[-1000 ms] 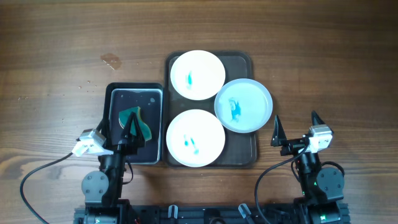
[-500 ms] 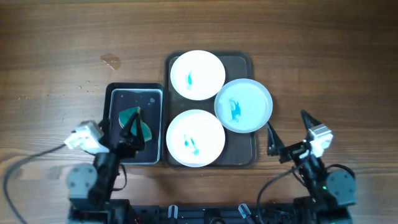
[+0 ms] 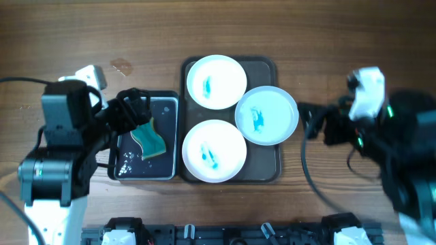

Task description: Clean dirty plates on tray and stack at the side

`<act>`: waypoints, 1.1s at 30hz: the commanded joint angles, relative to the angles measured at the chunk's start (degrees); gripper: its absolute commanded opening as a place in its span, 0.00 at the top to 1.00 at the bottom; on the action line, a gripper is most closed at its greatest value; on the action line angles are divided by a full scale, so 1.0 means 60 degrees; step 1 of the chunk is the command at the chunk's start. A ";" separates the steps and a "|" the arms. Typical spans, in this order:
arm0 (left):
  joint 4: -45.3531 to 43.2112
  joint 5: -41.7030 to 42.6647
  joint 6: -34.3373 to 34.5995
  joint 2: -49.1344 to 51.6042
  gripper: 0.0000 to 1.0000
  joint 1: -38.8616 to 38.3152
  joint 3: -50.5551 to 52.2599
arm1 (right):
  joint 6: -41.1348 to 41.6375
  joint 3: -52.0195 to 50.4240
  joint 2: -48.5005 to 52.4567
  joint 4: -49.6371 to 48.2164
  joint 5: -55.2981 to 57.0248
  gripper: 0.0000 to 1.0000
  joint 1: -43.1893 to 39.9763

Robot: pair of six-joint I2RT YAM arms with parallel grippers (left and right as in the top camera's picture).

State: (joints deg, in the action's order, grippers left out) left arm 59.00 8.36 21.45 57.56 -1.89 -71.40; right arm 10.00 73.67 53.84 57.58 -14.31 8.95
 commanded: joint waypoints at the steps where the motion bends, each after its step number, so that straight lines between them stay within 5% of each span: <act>1: 0.0484 0.0739 -0.0291 0.0390 0.00 -0.0058 -0.0193 | 0.0171 0.0375 0.1086 0.0120 -0.1304 0.00 -0.0033; 2: 0.0729 0.0437 -0.0208 0.0532 0.00 -0.0058 -0.0171 | 0.0186 0.0372 0.1402 0.0168 -0.1843 0.00 -0.0033; 7: 0.1625 -0.0739 0.0761 0.1690 0.00 -0.0058 0.0481 | 0.0463 -0.0011 0.2510 0.0645 -0.2127 0.31 0.0521; 10: 0.1377 -0.1843 0.1264 0.2554 0.03 -0.0058 0.1217 | 0.1315 -0.0943 0.2648 0.0514 -0.1042 0.35 0.1322; 18: -0.0707 -0.1716 0.1173 0.4991 0.20 -0.0062 0.2459 | 0.2310 -0.3508 0.2674 -0.1144 -0.0903 0.46 0.2481; 21: -0.1497 -0.0776 0.0710 0.6124 0.54 -0.0062 0.2594 | 0.2357 -0.3606 0.2677 -0.1242 -0.0743 0.46 0.2481; 26: -0.2106 -0.0481 0.0710 0.7111 0.96 -0.0102 0.2594 | 0.2353 -0.3606 0.2677 -0.1275 -0.0739 0.46 0.2477; 31: -0.1752 -0.0470 0.0707 0.6976 0.96 -0.0076 0.2076 | 0.2371 -0.3606 0.2677 -0.1319 -0.0743 0.46 0.2481; 33: -0.0831 -0.0474 0.0543 0.6714 0.66 -0.0076 0.1290 | 0.2368 -0.3606 0.2677 -0.1319 -0.0743 0.46 0.2477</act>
State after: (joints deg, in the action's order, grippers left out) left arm 50.15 3.55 25.87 98.50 -2.00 -58.33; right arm 23.38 52.07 69.95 50.02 -19.81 23.59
